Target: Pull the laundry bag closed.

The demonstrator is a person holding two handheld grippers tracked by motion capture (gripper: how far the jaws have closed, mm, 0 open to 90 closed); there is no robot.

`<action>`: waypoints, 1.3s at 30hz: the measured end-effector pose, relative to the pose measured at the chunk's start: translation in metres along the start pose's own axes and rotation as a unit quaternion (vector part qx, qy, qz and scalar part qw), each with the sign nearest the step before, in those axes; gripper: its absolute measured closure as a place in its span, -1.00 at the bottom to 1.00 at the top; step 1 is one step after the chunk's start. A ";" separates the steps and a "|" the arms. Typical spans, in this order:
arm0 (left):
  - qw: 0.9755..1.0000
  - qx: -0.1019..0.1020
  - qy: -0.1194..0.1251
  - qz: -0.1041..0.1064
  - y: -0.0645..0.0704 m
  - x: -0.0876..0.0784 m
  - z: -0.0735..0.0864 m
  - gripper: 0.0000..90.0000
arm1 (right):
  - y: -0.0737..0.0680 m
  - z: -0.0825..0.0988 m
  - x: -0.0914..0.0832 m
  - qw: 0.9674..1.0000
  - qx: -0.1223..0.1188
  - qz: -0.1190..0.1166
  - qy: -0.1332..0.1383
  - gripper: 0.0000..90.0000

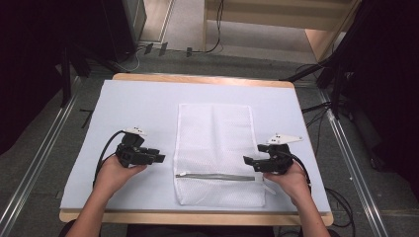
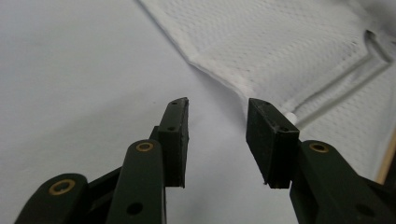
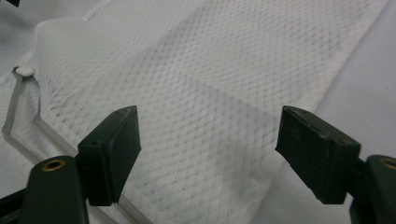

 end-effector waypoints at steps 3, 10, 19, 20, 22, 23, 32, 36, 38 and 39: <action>1.000 0.012 0.002 0.003 0.004 0.002 -0.002 0.31 | 0.000 0.000 -0.002 1.000 0.001 -0.002 0.001 -0.47; 1.000 0.019 0.003 -0.003 0.005 0.003 -0.003 0.22 | -0.010 -0.003 -0.004 1.000 -0.011 0.007 -0.006 0.03; 1.000 0.010 0.018 0.002 0.003 0.003 -0.003 0.08 | -0.016 -0.002 -0.001 1.000 -0.006 -0.008 -0.017 -0.01; 1.000 0.009 0.028 0.004 0.004 0.001 -0.005 0.03 | -0.018 0.000 0.002 1.000 -0.009 -0.011 -0.020 -0.01; 1.000 0.012 0.029 0.002 0.005 0.001 -0.005 0.02 | -0.018 0.000 0.003 1.000 -0.008 -0.010 -0.020 -0.01; 1.000 0.013 0.028 0.001 0.006 0.002 -0.005 0.01 | -0.019 0.000 0.004 1.000 -0.007 -0.012 -0.022 -0.01; 1.000 0.012 0.006 -0.011 0.003 0.005 -0.002 -0.07 | -0.020 0.002 0.005 1.000 -0.008 -0.009 -0.029 0.01; 1.000 0.010 0.005 -0.012 0.001 0.006 -0.001 -0.08 | -0.020 0.004 0.004 0.999 -0.020 -0.017 -0.039 0.10; 1.000 0.011 0.003 -0.012 0.001 0.006 -0.001 -0.09 | -0.020 0.003 0.004 0.999 -0.015 -0.020 -0.042 0.10; 1.000 0.012 0.003 -0.012 0.001 0.006 -0.001 -0.09 | -0.020 0.003 0.004 0.999 -0.015 -0.020 -0.042 0.10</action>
Point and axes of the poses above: each handheld gripper's, and its own axes: x roughly forward along the jaws, z roughly out of its underside, y roughly to its right, the point moved 3 cm from there along x, roughly forward along the jaws, and after that the axes turned 13 degrees about x, right-handed, at the moved point
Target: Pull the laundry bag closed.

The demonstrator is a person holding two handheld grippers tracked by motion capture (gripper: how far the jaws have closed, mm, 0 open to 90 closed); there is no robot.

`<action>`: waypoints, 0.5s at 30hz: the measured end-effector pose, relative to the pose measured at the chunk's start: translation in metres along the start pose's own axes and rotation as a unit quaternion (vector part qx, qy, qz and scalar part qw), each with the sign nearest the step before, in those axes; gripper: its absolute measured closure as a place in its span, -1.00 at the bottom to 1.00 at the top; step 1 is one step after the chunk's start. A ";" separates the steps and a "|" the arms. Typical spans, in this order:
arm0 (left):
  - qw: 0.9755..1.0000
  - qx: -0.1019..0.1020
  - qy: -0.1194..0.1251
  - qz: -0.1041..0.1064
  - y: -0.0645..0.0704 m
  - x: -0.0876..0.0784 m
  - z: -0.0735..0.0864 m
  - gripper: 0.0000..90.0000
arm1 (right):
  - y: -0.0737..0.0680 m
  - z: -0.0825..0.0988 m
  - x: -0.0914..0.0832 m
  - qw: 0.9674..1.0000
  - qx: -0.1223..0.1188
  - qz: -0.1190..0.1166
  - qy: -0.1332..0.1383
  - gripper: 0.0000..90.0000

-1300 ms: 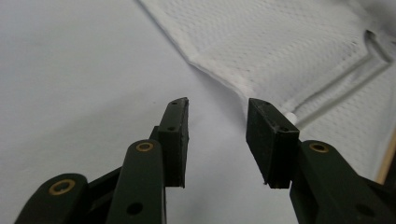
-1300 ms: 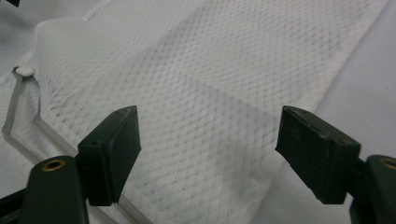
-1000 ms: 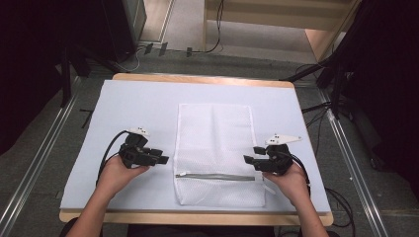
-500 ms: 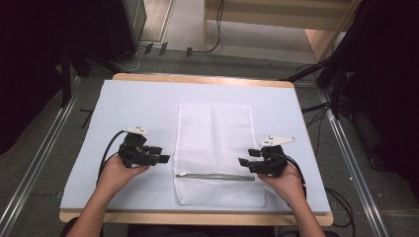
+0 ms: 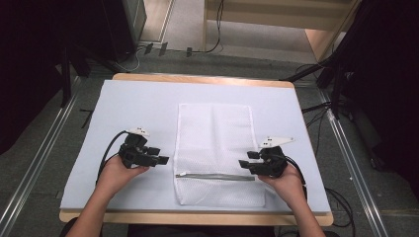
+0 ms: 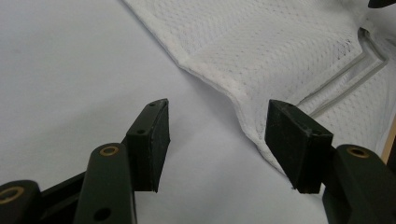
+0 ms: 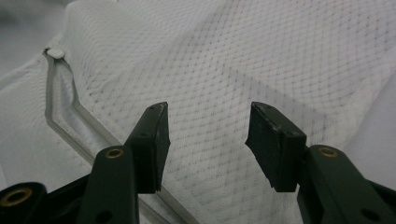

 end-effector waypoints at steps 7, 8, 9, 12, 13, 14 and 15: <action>1.000 0.005 -0.007 -0.005 -0.004 0.002 0.004 -0.13 | -0.002 -0.001 0.001 1.000 -0.002 -0.008 0.001 0.00; 1.000 0.003 -0.006 -0.005 -0.004 0.002 0.004 -0.13 | -0.002 -0.001 0.001 1.000 -0.002 -0.008 0.001 0.00; 1.000 0.002 -0.005 -0.006 -0.005 0.002 0.004 -0.13 | -0.003 0.000 0.001 1.000 0.000 -0.007 0.000 0.00; 1.000 -0.002 -0.002 -0.002 -0.005 0.001 0.004 -0.13 | -0.005 0.000 0.003 1.000 -0.002 -0.009 -0.004 0.02; 1.000 -0.002 -0.002 -0.002 -0.004 0.001 0.004 -0.13 | -0.005 0.000 0.003 1.000 -0.002 -0.008 -0.004 0.04; 1.000 0.000 -0.001 -0.002 -0.005 0.001 0.004 -0.13 | -0.006 0.000 0.003 1.000 -0.002 -0.008 -0.003 0.04; 1.000 0.002 -0.001 -0.003 -0.005 0.001 0.004 -0.13 | -0.006 0.000 0.002 1.000 -0.004 -0.008 -0.002 0.04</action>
Point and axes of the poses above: each handheld gripper's, and its own axes: x roughly forward along the jaws, z roughly out of its underside, y roughly to its right, the point moved 3 cm from there along x, roughly forward along the jaws, and after that the axes turned 13 degrees about x, right-handed, at the moved point
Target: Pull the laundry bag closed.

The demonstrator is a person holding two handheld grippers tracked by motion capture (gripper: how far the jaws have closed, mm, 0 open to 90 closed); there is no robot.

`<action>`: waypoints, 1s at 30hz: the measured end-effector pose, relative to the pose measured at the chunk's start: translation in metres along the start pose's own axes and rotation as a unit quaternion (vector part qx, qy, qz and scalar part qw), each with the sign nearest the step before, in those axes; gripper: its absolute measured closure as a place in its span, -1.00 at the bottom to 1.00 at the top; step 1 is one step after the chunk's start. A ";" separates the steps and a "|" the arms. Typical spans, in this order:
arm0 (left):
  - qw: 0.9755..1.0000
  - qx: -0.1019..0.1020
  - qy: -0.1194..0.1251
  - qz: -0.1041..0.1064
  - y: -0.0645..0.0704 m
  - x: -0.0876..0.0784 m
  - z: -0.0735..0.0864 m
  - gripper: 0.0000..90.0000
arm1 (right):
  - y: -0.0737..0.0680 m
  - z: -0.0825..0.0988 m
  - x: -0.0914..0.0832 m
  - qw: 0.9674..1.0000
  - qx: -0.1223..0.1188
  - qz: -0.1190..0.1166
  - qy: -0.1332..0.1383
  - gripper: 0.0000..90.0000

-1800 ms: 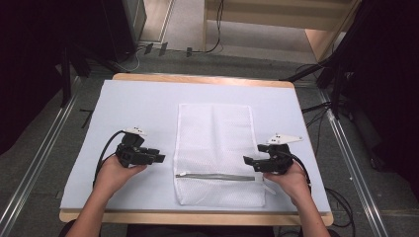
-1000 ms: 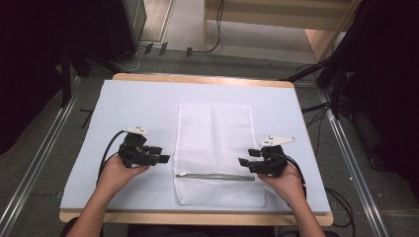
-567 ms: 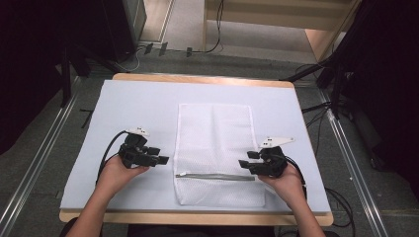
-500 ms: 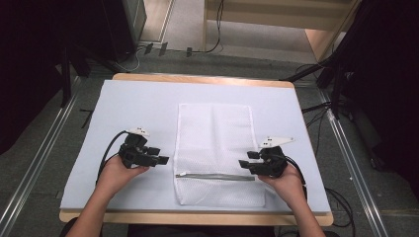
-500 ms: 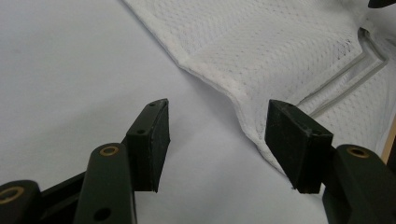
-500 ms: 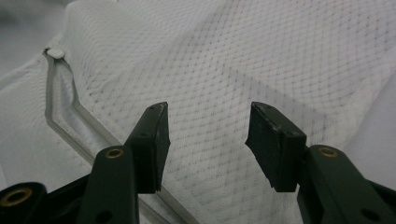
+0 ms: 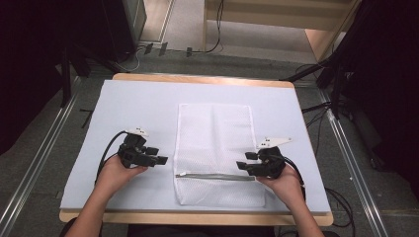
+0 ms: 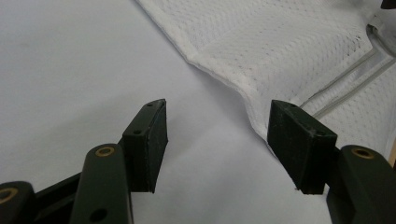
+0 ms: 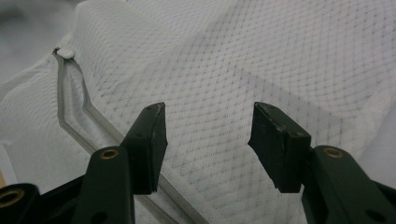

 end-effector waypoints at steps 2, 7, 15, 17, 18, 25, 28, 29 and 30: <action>1.000 0.001 0.001 0.000 -0.001 0.000 0.001 -0.14 | -0.002 0.000 -0.001 1.000 0.004 0.005 0.000 0.07; 1.000 0.001 0.005 -0.001 0.001 -0.003 0.003 -0.11 | -0.007 -0.001 -0.004 1.000 -0.001 -0.002 0.008 0.20; 1.000 0.000 0.014 0.010 0.008 -0.008 0.004 0.06 | -0.021 -0.006 -0.004 1.000 -0.002 -0.023 0.007 0.53; 1.000 -0.013 0.017 0.018 0.013 -0.009 0.008 0.15 | -0.025 -0.006 -0.001 1.000 0.001 -0.030 0.000 0.58; 1.000 -0.014 0.016 0.020 0.014 -0.010 0.008 0.19 | -0.027 -0.006 0.000 1.000 -0.001 -0.030 -0.003 0.58; 0.999 -0.003 0.021 0.026 0.024 -0.011 0.008 0.50 | -0.037 -0.008 0.006 0.999 -0.002 -0.043 -0.011 0.65; 0.999 -0.004 0.025 0.028 0.026 -0.012 0.008 0.62 | -0.043 -0.009 0.011 0.999 -0.011 -0.044 -0.017 0.62; 0.999 -0.008 0.030 0.024 0.026 -0.012 0.008 0.64 | -0.046 -0.009 0.013 0.999 -0.025 -0.039 -0.017 0.54; 0.999 -0.011 0.036 0.018 0.026 -0.013 0.008 0.64 | -0.047 -0.009 0.015 0.999 -0.031 -0.040 -0.016 0.50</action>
Point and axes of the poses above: each handheld gripper's, and its own axes: x roughly forward along the jaws, z roughly out of its underside, y roughly to its right, the point moved 3 cm from there along x, roughly forward along the jaws, and after that the axes turned 13 degrees about x, right-handed, at the moved point
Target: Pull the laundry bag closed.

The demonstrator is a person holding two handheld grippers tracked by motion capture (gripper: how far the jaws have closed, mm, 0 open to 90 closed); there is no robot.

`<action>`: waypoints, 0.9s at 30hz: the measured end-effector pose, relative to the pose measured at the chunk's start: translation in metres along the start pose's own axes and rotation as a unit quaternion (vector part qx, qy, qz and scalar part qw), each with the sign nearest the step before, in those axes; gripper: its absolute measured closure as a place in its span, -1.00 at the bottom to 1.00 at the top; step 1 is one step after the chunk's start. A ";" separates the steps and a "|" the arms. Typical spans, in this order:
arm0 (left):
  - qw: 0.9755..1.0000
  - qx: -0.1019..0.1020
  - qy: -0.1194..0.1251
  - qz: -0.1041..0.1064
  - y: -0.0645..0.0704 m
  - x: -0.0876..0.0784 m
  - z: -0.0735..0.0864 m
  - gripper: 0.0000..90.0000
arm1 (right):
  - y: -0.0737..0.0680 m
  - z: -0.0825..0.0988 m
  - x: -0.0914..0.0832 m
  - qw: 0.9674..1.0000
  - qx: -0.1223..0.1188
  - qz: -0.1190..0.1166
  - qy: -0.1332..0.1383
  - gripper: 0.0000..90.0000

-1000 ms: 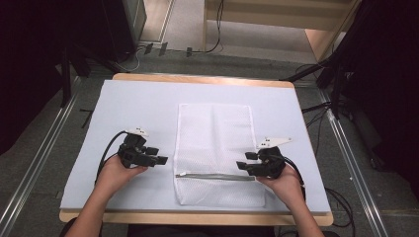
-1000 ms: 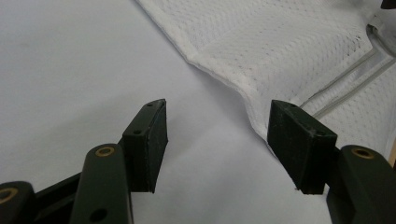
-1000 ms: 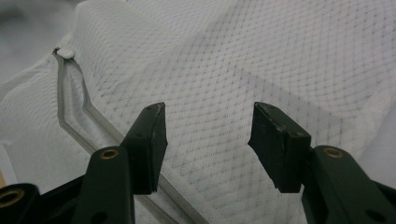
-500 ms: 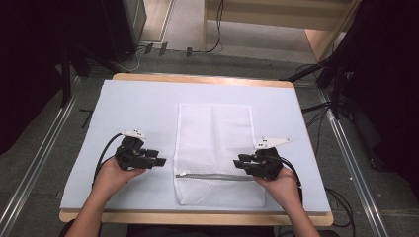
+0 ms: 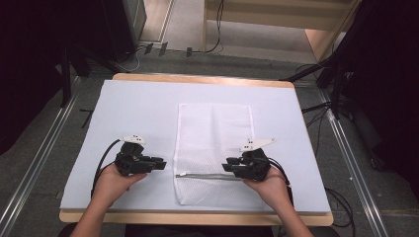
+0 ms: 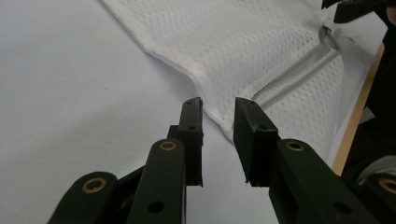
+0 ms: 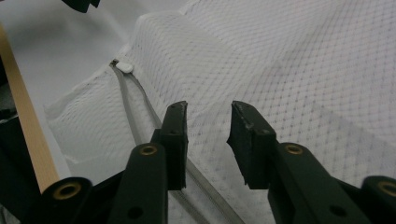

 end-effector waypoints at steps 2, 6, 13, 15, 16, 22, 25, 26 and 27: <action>1.000 0.000 0.004 -0.003 0.000 -0.001 -0.001 0.64 | -0.002 -0.001 0.003 1.000 0.000 -0.001 0.002 0.43; 1.000 0.003 0.000 -0.007 0.001 -0.003 0.001 0.64 | -0.004 -0.003 0.005 1.000 -0.003 -0.005 0.001 0.43; 1.000 -0.002 -0.005 -0.007 0.000 -0.001 0.002 0.82 | -0.010 -0.004 0.011 1.000 -0.013 -0.015 -0.009 0.57; 1.000 -0.003 -0.005 0.002 0.000 0.001 0.001 0.85 | -0.014 -0.004 0.014 1.000 -0.015 -0.021 -0.016 0.59; 1.000 -0.002 -0.007 0.004 0.001 0.003 0.000 0.88 | -0.015 -0.004 0.016 0.999 -0.018 -0.021 -0.017 0.59; 1.000 0.004 -0.015 0.020 0.005 0.009 -0.001 1.00 | -0.024 -0.006 0.025 0.999 -0.026 -0.028 -0.026 0.66; 1.000 0.004 -0.016 0.024 0.005 0.013 -0.002 1.00 | -0.031 -0.009 0.030 0.998 -0.031 -0.035 -0.030 0.68; 1.000 0.002 -0.016 0.026 0.005 0.014 -0.003 1.00 | -0.031 -0.009 0.030 0.998 -0.031 -0.035 -0.030 0.68; 0.999 0.002 -0.015 0.029 0.006 0.015 -0.003 1.00 | -0.033 -0.009 0.031 0.998 -0.030 -0.036 -0.032 0.68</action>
Point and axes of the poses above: each handheld gripper's, and its own axes: x roughly forward along the jaws, z roughly out of its underside, y roughly to its right, the point moved 3 cm from there along x, roughly forward along the jaws, and after that the axes turned 13 degrees about x, right-handed, at the moved point
